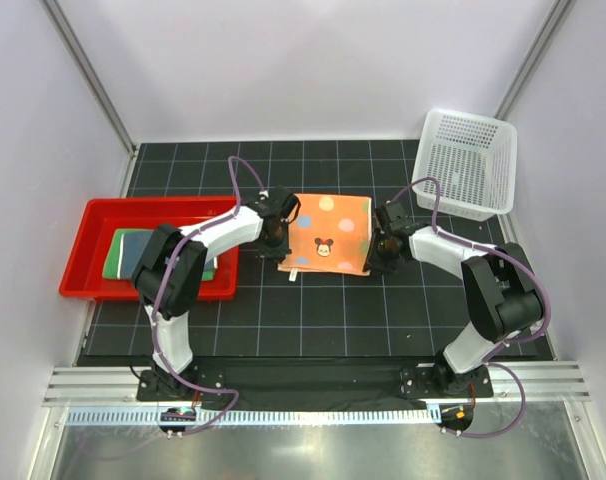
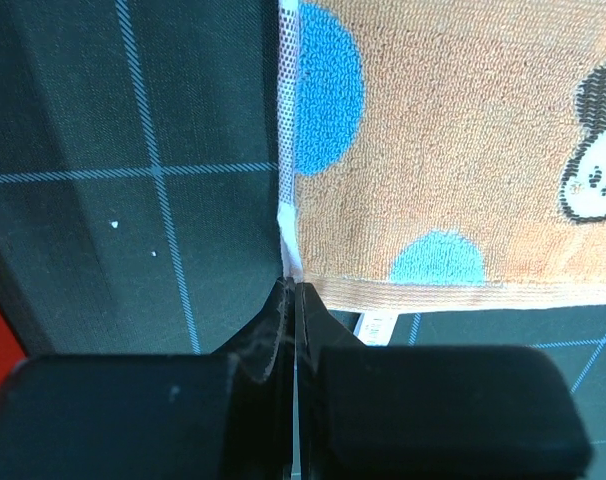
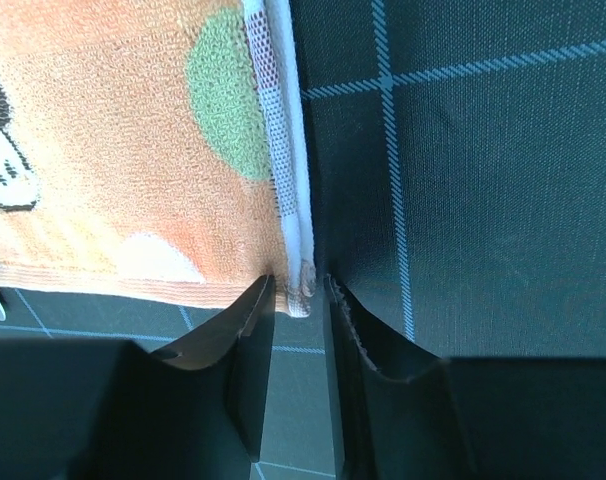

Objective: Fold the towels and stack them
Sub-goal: Fold the towel

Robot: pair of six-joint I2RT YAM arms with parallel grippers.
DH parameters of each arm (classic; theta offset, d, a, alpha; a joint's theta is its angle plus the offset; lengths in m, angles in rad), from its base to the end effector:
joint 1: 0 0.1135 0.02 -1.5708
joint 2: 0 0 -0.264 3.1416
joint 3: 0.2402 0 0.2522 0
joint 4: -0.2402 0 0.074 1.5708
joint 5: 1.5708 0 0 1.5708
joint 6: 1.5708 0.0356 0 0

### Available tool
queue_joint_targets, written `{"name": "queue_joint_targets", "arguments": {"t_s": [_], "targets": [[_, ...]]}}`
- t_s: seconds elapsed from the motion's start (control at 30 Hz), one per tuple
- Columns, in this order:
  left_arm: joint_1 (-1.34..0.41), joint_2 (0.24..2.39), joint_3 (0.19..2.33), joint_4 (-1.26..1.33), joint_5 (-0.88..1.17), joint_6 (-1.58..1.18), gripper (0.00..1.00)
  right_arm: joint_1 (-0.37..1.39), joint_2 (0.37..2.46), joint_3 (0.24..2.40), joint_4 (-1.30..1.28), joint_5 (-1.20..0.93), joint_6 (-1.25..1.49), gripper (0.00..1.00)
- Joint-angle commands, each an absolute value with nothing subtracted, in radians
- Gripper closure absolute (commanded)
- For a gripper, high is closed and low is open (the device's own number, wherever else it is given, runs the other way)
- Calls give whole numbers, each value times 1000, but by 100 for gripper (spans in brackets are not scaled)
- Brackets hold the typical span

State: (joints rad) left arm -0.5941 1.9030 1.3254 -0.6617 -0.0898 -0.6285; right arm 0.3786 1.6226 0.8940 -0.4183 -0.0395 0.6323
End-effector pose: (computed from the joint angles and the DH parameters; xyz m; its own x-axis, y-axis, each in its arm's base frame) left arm 0.3164 -0.2099 0.1761 -0.9474 -0.0667 -0.3131 -0.0292 0.9920 -0.1228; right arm 0.2796 0.1127 0.1589 -0.9104 0.2734 -0.3105 0.1905 0.9432 0.2721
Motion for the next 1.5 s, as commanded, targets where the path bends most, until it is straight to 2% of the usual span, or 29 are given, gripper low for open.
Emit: {"name": "queue_joint_targets", "arguments": {"t_s": [0.0,0.03,0.17,0.27,0.43,0.73,1.03,1.27,1.33,1.37,1.4,1.47], "targets": [[-598,1844,1359,-670,-69,-634,100,385,1582,919,-426,-32,644,68],[-600,1842,1358,-670,-71,-634,100,384,1580,919,-425,-34,643,69],[-601,1833,1356,-684,-81,-634,100,383,1577,916,-420,-29,643,91],[-604,1813,1371,-709,-106,-632,100,383,1574,920,-428,-22,640,97],[-615,1761,1404,-733,-101,-634,100,383,1582,930,-433,-18,638,98],[-627,1772,1226,-664,-72,-678,100,382,1598,920,-428,-5,629,97],[-646,1828,1203,-647,-80,-678,100,383,1595,945,-451,58,603,88],[-655,1798,1195,-653,-74,-680,100,384,1597,951,-454,54,592,87],[-655,1777,1206,-664,-89,-689,93,383,1594,954,-460,43,595,81],[-655,1770,1215,-664,-98,-696,86,383,1589,951,-459,38,604,80],[-652,1760,1219,-654,-97,-712,70,383,1585,947,-450,26,610,79],[-650,1755,1224,-632,-65,-730,63,383,1575,925,-431,14,638,80]]}}
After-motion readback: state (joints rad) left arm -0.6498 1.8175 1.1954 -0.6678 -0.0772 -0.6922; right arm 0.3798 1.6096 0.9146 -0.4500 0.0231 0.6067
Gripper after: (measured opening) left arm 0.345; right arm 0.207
